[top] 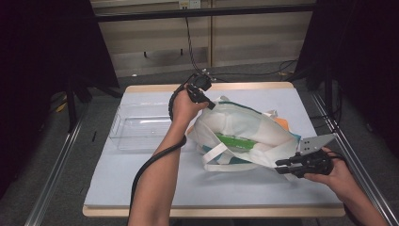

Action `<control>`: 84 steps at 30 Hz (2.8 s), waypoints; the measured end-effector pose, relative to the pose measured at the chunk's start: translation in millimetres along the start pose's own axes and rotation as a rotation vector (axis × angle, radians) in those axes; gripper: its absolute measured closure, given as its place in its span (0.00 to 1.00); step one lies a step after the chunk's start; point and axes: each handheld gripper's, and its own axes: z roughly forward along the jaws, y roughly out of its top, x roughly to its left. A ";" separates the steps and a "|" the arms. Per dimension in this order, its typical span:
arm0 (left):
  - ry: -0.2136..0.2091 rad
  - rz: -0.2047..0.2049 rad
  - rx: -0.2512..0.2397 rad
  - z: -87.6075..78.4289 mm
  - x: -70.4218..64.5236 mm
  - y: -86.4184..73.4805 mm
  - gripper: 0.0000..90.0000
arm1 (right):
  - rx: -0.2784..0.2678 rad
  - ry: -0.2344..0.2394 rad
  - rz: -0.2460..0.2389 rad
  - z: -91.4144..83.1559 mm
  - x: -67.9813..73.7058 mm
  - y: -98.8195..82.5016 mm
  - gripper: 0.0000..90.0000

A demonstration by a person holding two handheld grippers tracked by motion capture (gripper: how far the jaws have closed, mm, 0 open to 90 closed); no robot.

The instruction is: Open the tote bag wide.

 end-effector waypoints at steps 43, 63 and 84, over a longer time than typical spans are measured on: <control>-0.061 0.099 -0.040 -40.4 -34.0 2.5 0.68 | -0.031 -0.046 0.011 -21.4 -10.4 48.8 0.70; -0.106 0.118 -0.071 -41.4 -49.6 -10.7 0.79 | -0.030 -0.101 0.047 -19.5 -31.9 58.4 0.82; -0.121 0.107 -0.076 -40.5 -54.0 -37.8 0.87 | -0.045 -0.143 0.054 -18.2 -44.5 74.2 0.92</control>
